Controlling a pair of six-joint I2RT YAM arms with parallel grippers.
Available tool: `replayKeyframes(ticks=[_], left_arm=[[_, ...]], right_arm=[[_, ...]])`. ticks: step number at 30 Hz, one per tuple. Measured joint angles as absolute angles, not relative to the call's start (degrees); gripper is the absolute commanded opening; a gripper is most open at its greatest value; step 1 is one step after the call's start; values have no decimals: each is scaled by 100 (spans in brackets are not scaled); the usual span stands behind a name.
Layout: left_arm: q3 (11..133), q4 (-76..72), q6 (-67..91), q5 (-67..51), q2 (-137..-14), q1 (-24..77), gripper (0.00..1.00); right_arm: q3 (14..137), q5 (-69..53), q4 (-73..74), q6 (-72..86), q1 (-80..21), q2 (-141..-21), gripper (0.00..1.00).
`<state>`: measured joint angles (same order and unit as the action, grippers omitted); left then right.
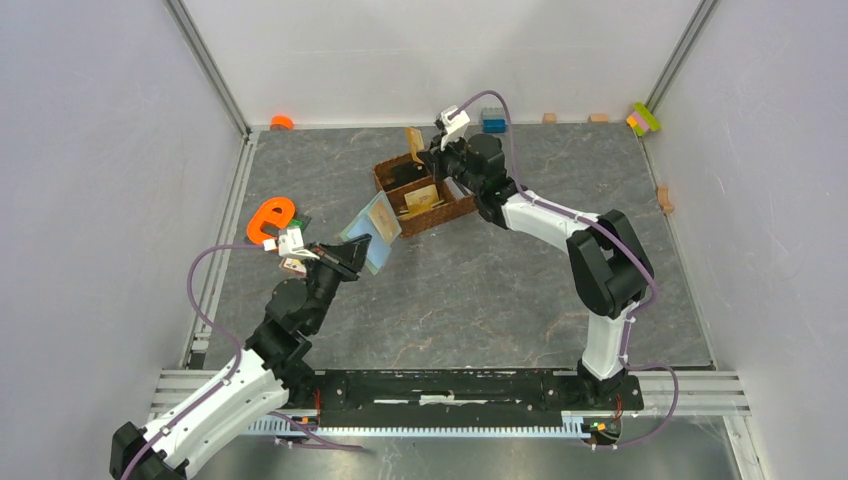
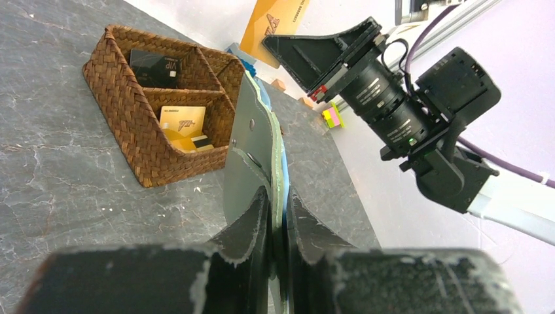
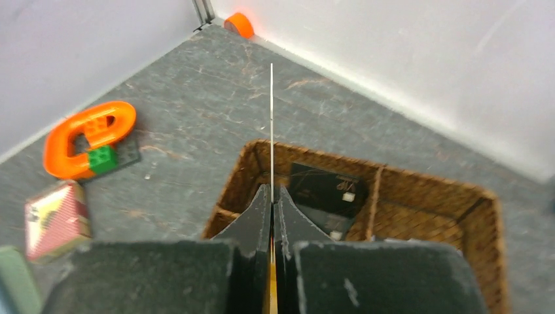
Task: Take the credit cards out of the card holder
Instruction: Place the credit card in the storage box.
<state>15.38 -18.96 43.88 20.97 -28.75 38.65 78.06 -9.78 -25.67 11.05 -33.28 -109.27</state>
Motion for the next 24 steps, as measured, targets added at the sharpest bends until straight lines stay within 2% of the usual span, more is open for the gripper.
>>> replayKeyframes(ticks=[6, 14, 19, 24], left_arm=[[1535, -1927, 4390, 2093, -2908, 3865, 2], [1535, -1938, 4390, 2091, -2956, 3865, 2], [1535, -1935, 4390, 2091, -2952, 3865, 2], [1533, -1938, 4390, 2093, -2871, 3865, 2]], right_arm=[[7588, -1280, -2978, -718, -3326, -10995, 0], [7977, -1844, -1951, -3131, -3459, -11207, 0], [7889, -1601, -1240, -4554, -3691, -11203, 0], [7889, -1229, -998, -5328, -3802, -11205, 0]])
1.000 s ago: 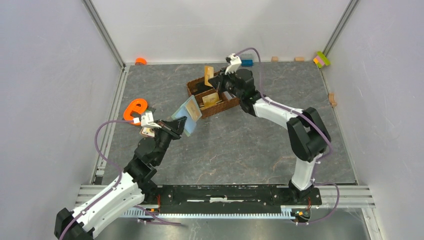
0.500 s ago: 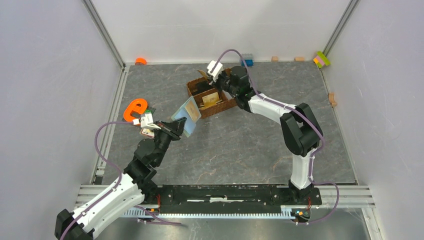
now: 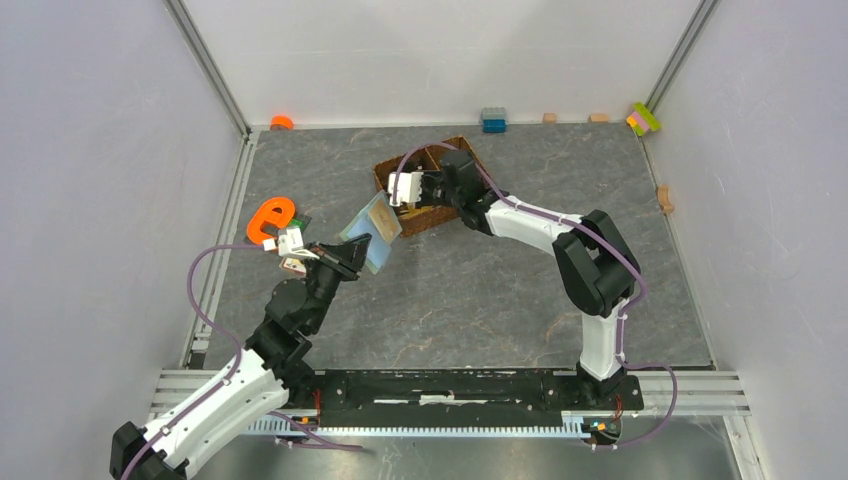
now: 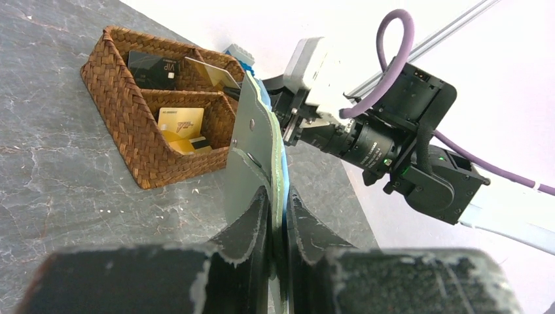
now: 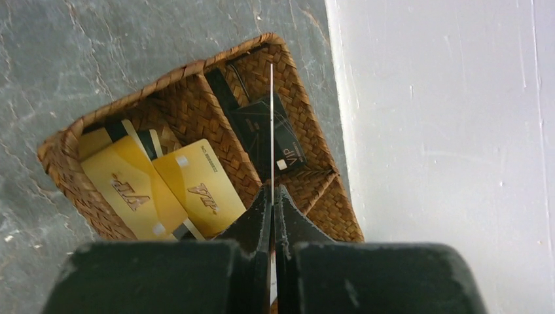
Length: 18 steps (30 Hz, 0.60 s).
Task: Take the credit cards out of the card holder
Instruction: Place the credit card in the storage box.
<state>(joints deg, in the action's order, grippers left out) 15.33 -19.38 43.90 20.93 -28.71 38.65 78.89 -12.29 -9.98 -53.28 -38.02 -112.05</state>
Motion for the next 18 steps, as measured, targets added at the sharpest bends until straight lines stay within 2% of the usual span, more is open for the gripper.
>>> replayKeyframes(ticks=[18], left_arm=[[1533, -1940, 4390, 2093, -2899, 3865, 2]], right_arm=[[7677, -1074, -346, -6816, -3778, -11183, 0]])
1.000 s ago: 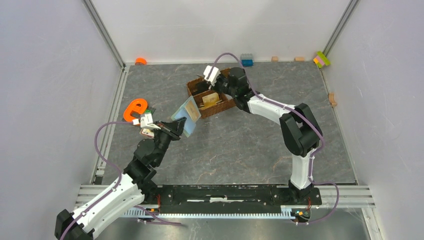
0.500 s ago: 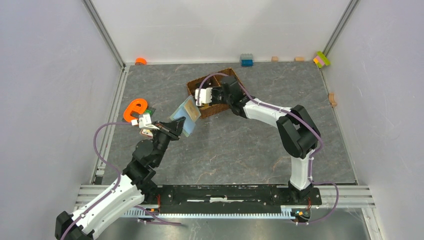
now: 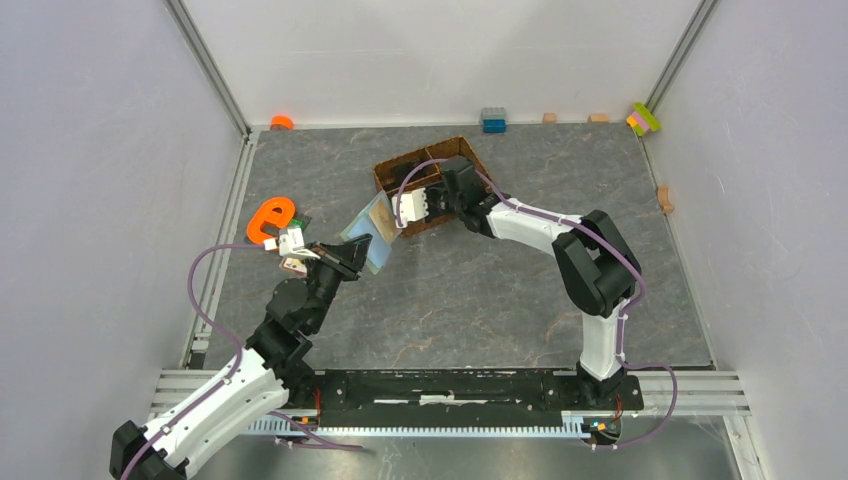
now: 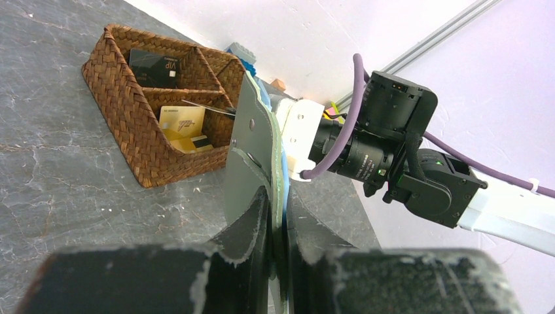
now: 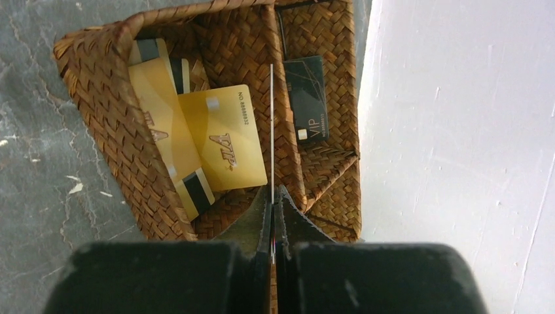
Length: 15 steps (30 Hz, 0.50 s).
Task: Take the credit cards out of the card holder
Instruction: Place the credit card in the storage box.
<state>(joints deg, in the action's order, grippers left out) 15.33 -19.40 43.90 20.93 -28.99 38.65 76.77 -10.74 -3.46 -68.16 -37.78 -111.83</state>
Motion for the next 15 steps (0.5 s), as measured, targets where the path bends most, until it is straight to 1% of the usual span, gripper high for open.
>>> replayKeyframes(ticks=[15], left_arm=[[1533, -1940, 4390, 2091, -2995, 3865, 2]], right_arm=[[7769, -928, 5, -7367, -3800, -11290, 0]])
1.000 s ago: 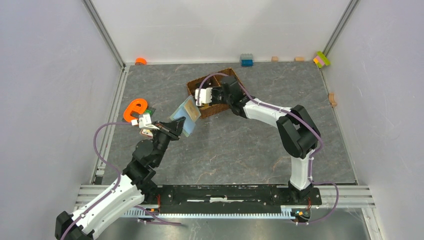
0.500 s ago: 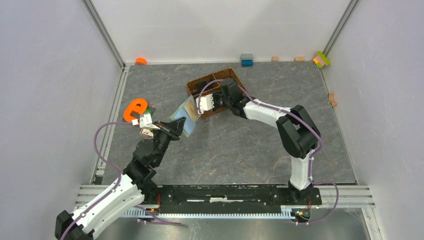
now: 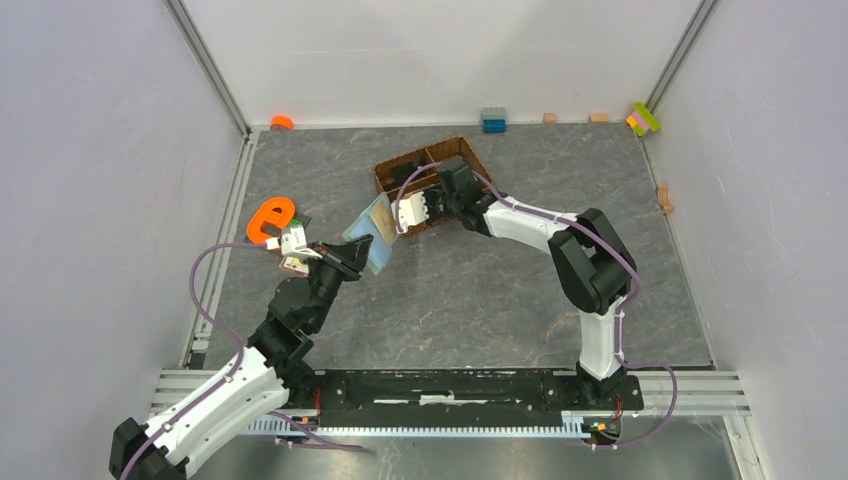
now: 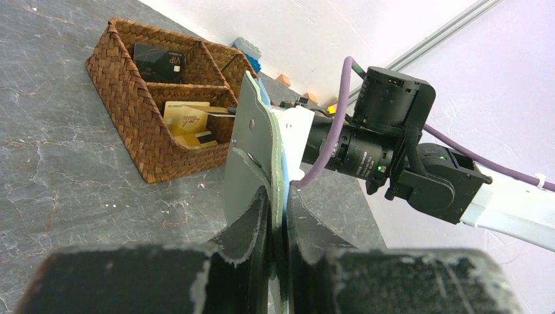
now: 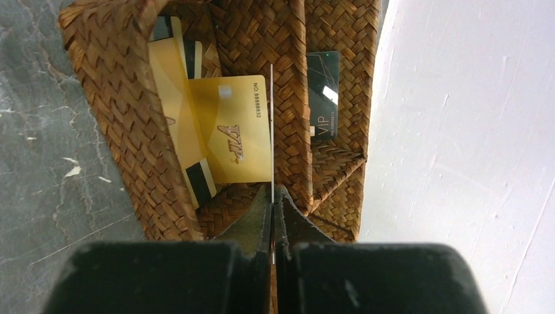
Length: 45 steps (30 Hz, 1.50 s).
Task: Take the credit cards out of the card holder
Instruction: Place the credit card in the storage box.
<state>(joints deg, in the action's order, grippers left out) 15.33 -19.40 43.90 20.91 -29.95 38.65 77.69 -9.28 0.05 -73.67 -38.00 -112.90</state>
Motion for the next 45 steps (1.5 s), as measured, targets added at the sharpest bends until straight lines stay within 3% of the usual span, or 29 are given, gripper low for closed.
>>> replayKeyframes(ticks=[2, 5, 14, 17, 20, 25, 30, 33, 36, 38, 42, 45], left_arm=[[1533, -1940, 4390, 2093, -2995, 3865, 2], [1533, -1940, 4390, 2093, -2995, 3865, 2], [1533, -1940, 4390, 2095, -2995, 3865, 2], [1533, -1940, 4390, 2093, -2993, 3865, 2], [1533, -1940, 4390, 2093, -2989, 3865, 2], [1533, -1940, 4390, 2093, -2985, 3865, 2], [1533, -1944, 4390, 2091, -3024, 3865, 2], [1533, -1955, 4390, 2088, -3079, 3865, 2], [1533, -1984, 4390, 2069, -3144, 3865, 2], [1533, -1981, 4388, 2056, -3162, 3865, 2], [1538, -1874, 4329, 2045, -3142, 3865, 2], [1542, -1778, 4272, 1966, -3159, 3872, 2]], right_arm=[[7887, -904, 23, -7391, -3809, -11375, 1], [8184, -886, 117, -7408, -3824, -11570, 13], [8335, -840, 93, -7487, -3913, -11721, 30], [8204, -840, 102, -7489, -3935, -11668, 43], [8060, -840, 145, -7481, -3962, -11518, 49], [7881, -847, 91, -7242, -4016, -10936, 49], [6976, -746, -775, -5739, -4071, -10012, 55], [6632, -366, -1044, -4156, -4158, -9480, 51], [6611, -91, -886, -2495, -4307, -9056, 60], [6464, -3, -784, -1664, -4447, -8735, 74], [5544, -16, -657, -582, -4932, -7787, 80], [4578, -34, -663, 14, -5264, -6901, 93]])
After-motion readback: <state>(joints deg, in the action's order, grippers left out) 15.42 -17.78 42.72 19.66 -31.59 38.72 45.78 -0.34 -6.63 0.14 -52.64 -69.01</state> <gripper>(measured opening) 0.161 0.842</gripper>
